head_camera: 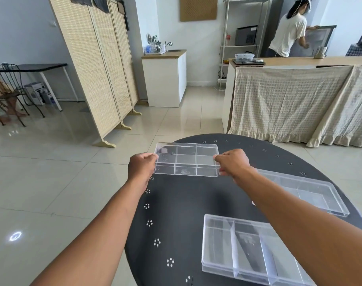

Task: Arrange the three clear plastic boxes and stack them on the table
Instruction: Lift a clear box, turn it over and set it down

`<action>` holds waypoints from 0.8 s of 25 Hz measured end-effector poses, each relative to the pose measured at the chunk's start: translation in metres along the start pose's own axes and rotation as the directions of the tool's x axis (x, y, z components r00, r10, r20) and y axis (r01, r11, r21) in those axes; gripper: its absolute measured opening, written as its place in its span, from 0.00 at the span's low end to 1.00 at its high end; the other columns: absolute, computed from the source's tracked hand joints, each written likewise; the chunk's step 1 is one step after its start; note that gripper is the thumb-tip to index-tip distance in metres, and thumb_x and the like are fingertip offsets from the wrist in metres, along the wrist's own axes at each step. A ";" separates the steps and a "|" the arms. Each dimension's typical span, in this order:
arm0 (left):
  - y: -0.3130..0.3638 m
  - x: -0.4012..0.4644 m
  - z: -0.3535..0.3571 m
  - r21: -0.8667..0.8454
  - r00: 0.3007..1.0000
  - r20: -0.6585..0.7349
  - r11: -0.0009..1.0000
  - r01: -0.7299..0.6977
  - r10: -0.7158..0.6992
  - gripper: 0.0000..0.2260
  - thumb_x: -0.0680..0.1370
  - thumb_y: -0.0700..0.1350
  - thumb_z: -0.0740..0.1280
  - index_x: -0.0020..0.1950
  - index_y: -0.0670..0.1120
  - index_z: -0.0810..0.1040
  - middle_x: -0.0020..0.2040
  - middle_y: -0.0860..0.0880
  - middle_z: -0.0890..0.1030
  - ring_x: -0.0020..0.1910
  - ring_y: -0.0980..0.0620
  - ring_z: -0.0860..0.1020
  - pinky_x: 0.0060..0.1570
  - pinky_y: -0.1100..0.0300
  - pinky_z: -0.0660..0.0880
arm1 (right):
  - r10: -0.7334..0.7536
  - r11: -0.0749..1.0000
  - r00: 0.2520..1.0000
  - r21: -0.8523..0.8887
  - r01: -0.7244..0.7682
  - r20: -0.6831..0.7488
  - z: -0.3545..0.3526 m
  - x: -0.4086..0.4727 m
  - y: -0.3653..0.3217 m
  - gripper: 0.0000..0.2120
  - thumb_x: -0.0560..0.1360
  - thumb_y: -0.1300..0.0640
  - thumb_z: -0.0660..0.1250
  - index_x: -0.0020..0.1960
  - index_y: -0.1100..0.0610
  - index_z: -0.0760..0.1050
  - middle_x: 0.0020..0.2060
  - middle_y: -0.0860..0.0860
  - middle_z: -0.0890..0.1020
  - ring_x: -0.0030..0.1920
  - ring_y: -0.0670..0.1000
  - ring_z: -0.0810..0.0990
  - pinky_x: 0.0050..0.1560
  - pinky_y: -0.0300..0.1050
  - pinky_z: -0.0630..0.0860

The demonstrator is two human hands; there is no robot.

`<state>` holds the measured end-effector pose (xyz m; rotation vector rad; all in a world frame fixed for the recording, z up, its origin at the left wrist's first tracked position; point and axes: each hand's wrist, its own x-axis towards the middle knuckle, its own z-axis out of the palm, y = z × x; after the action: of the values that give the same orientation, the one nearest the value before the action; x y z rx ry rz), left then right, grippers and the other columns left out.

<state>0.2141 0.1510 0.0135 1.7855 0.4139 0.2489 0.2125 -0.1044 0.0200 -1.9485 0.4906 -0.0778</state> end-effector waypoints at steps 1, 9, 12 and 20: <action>0.003 0.016 0.005 0.001 1.000 0.001 1.000 -0.009 0.009 0.06 0.75 0.41 0.69 0.39 0.46 0.84 0.38 0.44 0.83 0.39 0.45 0.79 0.50 0.50 0.82 | 0.012 1.000 1.000 0.012 -0.012 -0.006 0.005 0.014 -0.005 0.13 0.74 0.60 0.70 0.49 0.71 0.84 0.28 0.56 0.81 0.32 0.56 0.81 0.53 0.61 0.86; -0.024 0.099 0.034 -0.037 0.993 0.078 0.995 0.087 -0.084 0.08 0.77 0.40 0.70 0.55 0.44 0.83 0.39 0.45 0.82 0.40 0.46 0.77 0.44 0.54 0.75 | 0.056 0.996 0.998 -0.069 -0.058 -0.033 0.050 0.072 -0.014 0.06 0.70 0.60 0.67 0.35 0.58 0.78 0.31 0.57 0.81 0.32 0.58 0.81 0.50 0.63 0.87; -0.034 0.106 0.038 -0.065 0.990 0.104 0.993 0.101 -0.094 0.06 0.77 0.41 0.69 0.53 0.45 0.82 0.43 0.45 0.83 0.42 0.47 0.80 0.47 0.57 0.76 | 0.086 0.994 0.996 -0.065 -0.087 -0.022 0.053 0.082 -0.007 0.05 0.72 0.59 0.69 0.37 0.57 0.78 0.32 0.56 0.82 0.30 0.57 0.82 0.51 0.60 0.87; -0.028 0.093 0.035 -0.009 0.994 0.088 0.998 0.066 -0.065 0.13 0.70 0.53 0.66 0.47 0.44 0.79 0.40 0.42 0.78 0.41 0.44 0.75 0.43 0.53 0.72 | 0.027 0.976 0.999 -0.217 -0.023 0.017 0.042 0.058 -0.016 0.15 0.77 0.51 0.67 0.36 0.60 0.76 0.35 0.56 0.83 0.34 0.57 0.80 0.35 0.46 0.81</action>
<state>0.3080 0.1637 -0.0273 1.7610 0.4067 0.1267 0.2822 -0.0839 0.0069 -2.1534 0.5288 0.0119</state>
